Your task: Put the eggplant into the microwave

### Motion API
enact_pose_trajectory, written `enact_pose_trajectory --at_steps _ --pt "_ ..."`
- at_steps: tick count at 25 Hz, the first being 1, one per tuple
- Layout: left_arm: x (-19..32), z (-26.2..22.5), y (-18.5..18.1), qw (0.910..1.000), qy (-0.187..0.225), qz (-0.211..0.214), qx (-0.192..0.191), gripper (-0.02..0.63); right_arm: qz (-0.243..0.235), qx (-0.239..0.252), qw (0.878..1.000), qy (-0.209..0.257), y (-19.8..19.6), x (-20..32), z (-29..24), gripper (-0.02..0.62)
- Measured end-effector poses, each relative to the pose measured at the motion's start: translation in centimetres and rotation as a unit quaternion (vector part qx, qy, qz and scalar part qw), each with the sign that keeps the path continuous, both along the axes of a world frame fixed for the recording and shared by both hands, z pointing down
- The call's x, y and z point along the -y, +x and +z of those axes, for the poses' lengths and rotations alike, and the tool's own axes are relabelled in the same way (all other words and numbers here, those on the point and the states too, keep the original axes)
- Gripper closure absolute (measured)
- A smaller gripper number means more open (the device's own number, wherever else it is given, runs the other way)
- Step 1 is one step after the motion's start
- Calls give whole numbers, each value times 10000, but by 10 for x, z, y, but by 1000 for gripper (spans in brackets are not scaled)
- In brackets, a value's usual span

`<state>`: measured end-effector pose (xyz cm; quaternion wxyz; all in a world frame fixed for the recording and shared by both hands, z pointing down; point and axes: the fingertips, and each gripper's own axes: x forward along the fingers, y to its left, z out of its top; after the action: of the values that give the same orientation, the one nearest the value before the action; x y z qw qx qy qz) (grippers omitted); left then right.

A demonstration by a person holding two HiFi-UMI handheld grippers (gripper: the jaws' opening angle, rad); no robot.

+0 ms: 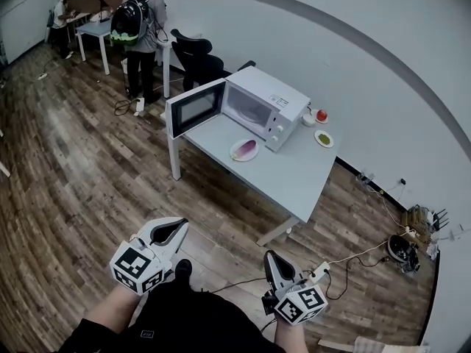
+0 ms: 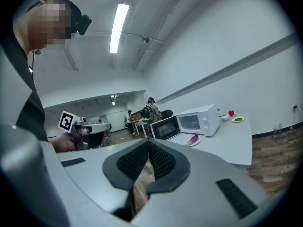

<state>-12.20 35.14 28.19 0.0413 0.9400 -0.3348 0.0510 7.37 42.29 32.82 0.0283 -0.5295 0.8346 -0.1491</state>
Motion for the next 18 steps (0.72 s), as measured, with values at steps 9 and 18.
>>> enact_pose_trajectory --at_steps 9,18 --pt "108 1 -28 9998 -27 178 36 598 190 -286 9994 43 -36 114 -6 580" --pt "192 6 -57 9993 -110 348 -11 598 228 -476 9986 64 -76 195 -12 580"
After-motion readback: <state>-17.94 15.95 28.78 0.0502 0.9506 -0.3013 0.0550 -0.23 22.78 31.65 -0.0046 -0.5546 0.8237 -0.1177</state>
